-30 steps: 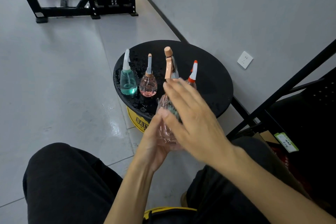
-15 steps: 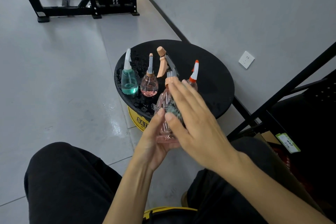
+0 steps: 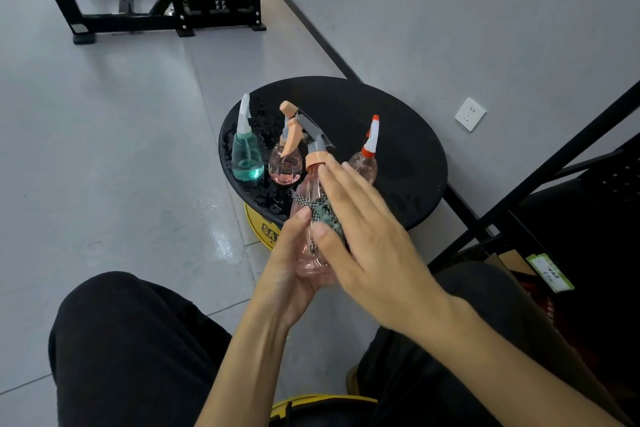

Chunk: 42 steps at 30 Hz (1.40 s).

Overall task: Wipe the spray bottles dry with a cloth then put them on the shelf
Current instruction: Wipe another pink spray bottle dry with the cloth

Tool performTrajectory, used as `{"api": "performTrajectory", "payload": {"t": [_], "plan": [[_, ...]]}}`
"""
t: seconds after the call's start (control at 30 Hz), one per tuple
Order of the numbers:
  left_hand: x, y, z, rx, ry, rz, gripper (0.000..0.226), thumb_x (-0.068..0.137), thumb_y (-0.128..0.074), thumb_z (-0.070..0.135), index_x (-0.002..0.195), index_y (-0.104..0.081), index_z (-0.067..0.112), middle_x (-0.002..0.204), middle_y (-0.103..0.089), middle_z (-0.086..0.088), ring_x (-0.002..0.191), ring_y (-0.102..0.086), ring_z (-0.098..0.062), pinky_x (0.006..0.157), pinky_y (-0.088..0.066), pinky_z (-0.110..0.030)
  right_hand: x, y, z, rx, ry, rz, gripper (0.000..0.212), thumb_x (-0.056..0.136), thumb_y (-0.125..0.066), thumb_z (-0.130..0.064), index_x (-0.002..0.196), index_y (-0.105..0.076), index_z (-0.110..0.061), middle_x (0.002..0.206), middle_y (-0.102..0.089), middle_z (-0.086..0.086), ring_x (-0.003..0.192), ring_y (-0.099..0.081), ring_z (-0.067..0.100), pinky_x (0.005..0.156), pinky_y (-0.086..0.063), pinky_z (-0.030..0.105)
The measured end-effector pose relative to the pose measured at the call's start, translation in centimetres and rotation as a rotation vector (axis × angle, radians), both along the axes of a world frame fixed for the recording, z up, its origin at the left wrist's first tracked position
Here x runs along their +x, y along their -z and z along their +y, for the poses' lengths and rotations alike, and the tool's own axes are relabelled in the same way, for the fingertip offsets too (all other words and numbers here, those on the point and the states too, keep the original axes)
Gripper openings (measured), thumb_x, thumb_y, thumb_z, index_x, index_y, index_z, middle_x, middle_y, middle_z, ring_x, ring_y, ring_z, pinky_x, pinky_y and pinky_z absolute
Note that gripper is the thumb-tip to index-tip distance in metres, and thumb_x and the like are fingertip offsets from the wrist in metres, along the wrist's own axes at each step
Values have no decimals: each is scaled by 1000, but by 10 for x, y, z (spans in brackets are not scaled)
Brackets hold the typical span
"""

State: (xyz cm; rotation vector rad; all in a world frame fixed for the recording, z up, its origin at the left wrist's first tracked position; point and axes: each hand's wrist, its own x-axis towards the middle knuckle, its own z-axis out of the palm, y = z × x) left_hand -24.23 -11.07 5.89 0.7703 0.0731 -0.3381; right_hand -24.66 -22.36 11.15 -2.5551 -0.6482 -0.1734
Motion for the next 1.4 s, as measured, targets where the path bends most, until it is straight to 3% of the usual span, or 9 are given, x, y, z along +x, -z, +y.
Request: {"api": "performTrajectory", "payload": {"t": [0.1, 0.2, 0.3, 0.47, 0.67, 0.83, 1.03, 1.2, 1.4], "plan": [[-1, -3, -3, 75, 41, -13, 36, 80, -48, 48, 82, -77, 27, 75, -73, -1, 62, -69, -15, 54, -57, -34, 21, -3, -4, 42, 32, 13, 61, 100, -25, -44, 153, -15, -16, 161, -10, -6, 147, 1, 3, 115, 3, 12], [-1, -4, -6, 71, 58, -15, 38, 80, -52, 53, 89, -77, 26, 82, -74, -3, 65, -71, -19, 54, -57, -34, 39, -5, -5, 113, 81, 36, 60, 100, -26, -42, 153, -15, -16, 161, -9, -6, 146, 4, 2, 112, 5, 9], [-1, -4, -5, 70, 47, -17, 34, 80, -55, 52, 93, -76, 30, 90, -75, -2, 74, -72, -19, 57, -57, -37, 32, -5, -2, 106, 69, 33, 60, 101, -25, -41, 153, -12, -17, 162, -4, -6, 146, 9, 2, 116, 4, 16], [-1, -3, 0, 46, 12, 27, 27, 79, -60, 45, 78, -79, 25, 73, -73, -1, 63, -69, -11, 53, -56, -27, 1, 1, 1, 9, -16, -14, 60, 100, -23, -36, 153, -6, -14, 162, -1, -4, 147, 9, 5, 120, 0, 26], [1, -7, -5, 161, 78, -29, 32, 78, -50, 46, 77, -78, 32, 72, -73, 0, 62, -72, -18, 58, -59, -34, 31, -10, -7, 83, 52, 22, 53, 104, -30, -24, 153, -10, -13, 161, -2, -3, 146, 9, 3, 110, 10, 6], [0, -10, -7, 150, 64, -63, 24, 85, -57, 44, 83, -78, 33, 80, -75, 0, 71, -72, -18, 63, -59, -38, 32, -16, -6, 137, 107, 85, 59, 103, -35, -32, 153, -9, -16, 161, 0, -6, 145, 12, 0, 105, 11, 1], [0, -6, -3, 50, -61, 20, 31, 81, -49, 40, 91, -71, 21, 68, -70, 3, 54, -66, -7, 44, -50, -20, -6, 2, 0, 24, -9, 15, 57, 100, -31, -25, 153, -13, -12, 162, -2, -5, 146, 10, 3, 120, 1, 25], [1, -3, -4, 102, 25, -56, 21, 80, -62, 44, 81, -78, 30, 73, -72, 1, 63, -70, -14, 59, -59, -38, 24, -9, -8, 120, 34, 24, 50, 103, -35, -20, 151, -23, -11, 160, -14, -3, 147, 2, 3, 109, 5, 4], [0, -3, -10, 38, 14, 4, 37, 81, -51, 44, 96, -74, 21, 89, -74, -6, 75, -71, -22, 63, -60, -45, 30, -15, -7, 153, 91, 5, 50, 103, -36, -19, 150, -23, -10, 160, -12, 0, 147, 3, 6, 108, 6, 3]]}}
